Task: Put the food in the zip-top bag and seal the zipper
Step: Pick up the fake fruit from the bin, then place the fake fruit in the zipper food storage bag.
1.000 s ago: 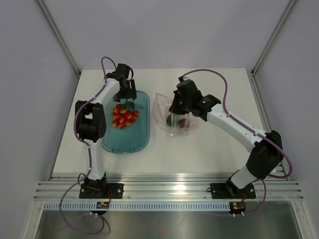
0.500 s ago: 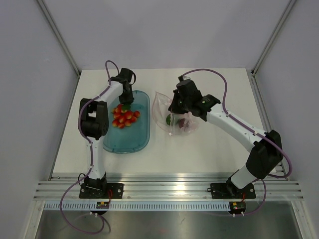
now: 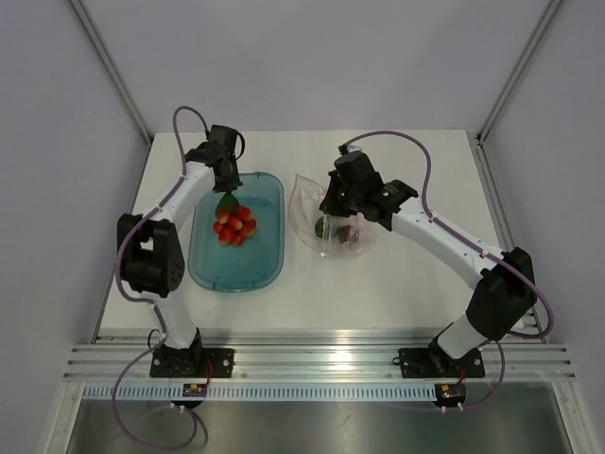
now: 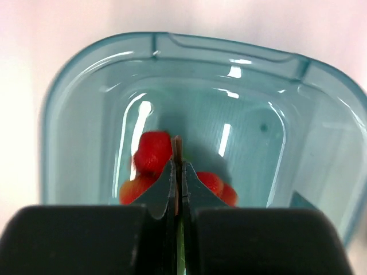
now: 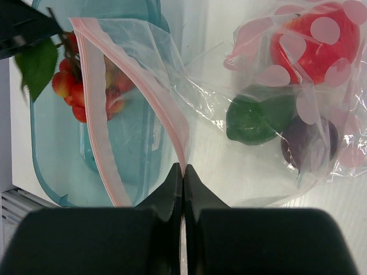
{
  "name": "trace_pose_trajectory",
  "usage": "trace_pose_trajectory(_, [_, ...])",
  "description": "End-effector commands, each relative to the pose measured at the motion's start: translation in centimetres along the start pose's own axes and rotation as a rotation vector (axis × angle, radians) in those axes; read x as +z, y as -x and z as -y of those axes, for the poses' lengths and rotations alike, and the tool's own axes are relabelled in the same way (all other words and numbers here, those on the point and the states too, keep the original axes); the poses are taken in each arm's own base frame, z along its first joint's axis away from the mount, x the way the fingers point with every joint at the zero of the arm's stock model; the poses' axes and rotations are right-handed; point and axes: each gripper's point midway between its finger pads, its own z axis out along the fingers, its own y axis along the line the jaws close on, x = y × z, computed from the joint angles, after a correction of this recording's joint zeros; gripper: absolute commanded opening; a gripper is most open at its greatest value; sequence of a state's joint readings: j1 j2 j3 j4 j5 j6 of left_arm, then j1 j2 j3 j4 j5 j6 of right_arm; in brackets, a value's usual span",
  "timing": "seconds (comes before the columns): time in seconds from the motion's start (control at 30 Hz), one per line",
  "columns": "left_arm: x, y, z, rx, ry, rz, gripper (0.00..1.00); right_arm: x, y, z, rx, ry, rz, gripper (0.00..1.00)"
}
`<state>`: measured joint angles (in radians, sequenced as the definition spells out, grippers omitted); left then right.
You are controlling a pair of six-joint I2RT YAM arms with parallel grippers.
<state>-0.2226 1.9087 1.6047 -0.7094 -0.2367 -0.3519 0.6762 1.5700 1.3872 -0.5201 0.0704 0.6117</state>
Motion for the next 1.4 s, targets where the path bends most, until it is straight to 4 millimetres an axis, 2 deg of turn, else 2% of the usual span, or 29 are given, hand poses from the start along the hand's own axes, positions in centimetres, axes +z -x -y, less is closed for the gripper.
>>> trace_pose_trajectory(0.0, [-5.9,2.9,-0.9,-0.072,-0.032,0.191,0.0,-1.3,1.3,-0.9,0.01,0.019,0.059,0.0])
trace_pose_trajectory(0.07, [-8.3,3.2,-1.1,-0.093,-0.067,0.24,0.0,-1.2,1.0,-0.8,0.006,0.013,0.052,0.0])
trace_pose_trajectory(0.17, [-10.3,2.5,-0.9,-0.111,-0.116,0.234,0.0,-1.0,1.0,-0.7,0.008,0.009,0.049,0.0])
trace_pose_trajectory(0.27, [-14.7,4.1,-0.3,-0.134,-0.212,0.309,0.0,-1.0,0.9,-1.0,0.012,0.021,0.043,0.0])
trace_pose_trajectory(0.33, [-18.4,5.4,0.5,-0.156,-0.303,0.361,0.0,-1.0,1.3,-1.2,0.008,0.029,0.047,0.0])
trace_pose_trajectory(0.37, [-19.4,5.3,0.6,-0.16,-0.322,0.359,0.0,-1.0,1.5,-1.2,0.009,0.022,0.052,0.0])
trace_pose_trajectory(0.43, [-22.7,6.2,1.5,-0.166,-0.414,0.393,0.0,-1.3,2.2,-1.5,0.013,0.028,0.08,0.0])
trace_pose_trajectory(0.6, [-28.3,6.8,4.1,-0.143,-0.628,0.405,0.0,-0.9,2.5,-2.7,0.016,0.064,0.064,0.0])
trace_pose_trajectory(0.67, [-30.6,7.1,4.5,-0.17,-0.696,0.446,0.0,-0.6,2.5,-3.0,0.026,0.075,0.067,0.0])
trace_pose_trajectory(0.73, [-32.2,7.0,5.2,-0.202,-0.771,0.47,0.0,-0.3,2.4,-3.5,0.036,0.096,0.058,0.0])
trace_pose_trajectory(0.77, [-34.0,7.2,5.9,-0.197,-0.844,0.503,0.0,-0.3,2.5,-3.6,0.04,0.101,0.058,0.0])
trace_pose_trajectory(0.87, [-35.1,6.6,7.4,-0.213,-0.95,0.482,0.0,-0.1,2.6,-4.4,0.051,0.135,0.048,0.0])
trace_pose_trajectory(0.93, [-34.7,6.0,8.2,-0.243,-0.995,0.443,0.0,-0.2,2.5,-5.2,0.056,0.165,0.034,0.0])
trace_pose_trajectory(1.0, [-35.8,6.0,8.9,-0.243,-1.07,0.456,0.0,-0.2,2.4,-5.4,0.062,0.175,0.027,0.0])
trace_pose_trajectory(1.03, [-35.2,5.6,9.4,-0.262,-1.088,0.425,0.0,-0.3,2.5,-5.4,0.063,0.177,0.029,0.0])
trace_pose_trajectory(1.07, [-35.8,5.6,9.9,-0.253,-1.127,0.429,0.0,-0.4,2.5,-5.5,0.065,0.179,0.032,0.0])
trace_pose_trajectory(1.2, [-34.6,4.3,12.5,-0.251,-1.184,0.355,0.0,-0.8,2.6,-5.4,0.068,0.177,0.037,0.0])
trace_pose_trajectory(1.27, [-32.4,3.7,13.2,-0.246,-1.132,0.321,0.0,-1.0,2.7,-5.4,0.072,0.18,0.04,0.0])
trace_pose_trajectory(1.37, [-30.5,2.9,13.7,-0.257,-1.124,0.288,0.0,-1.5,2.7,-5.5,0.078,0.191,0.049,0.0])
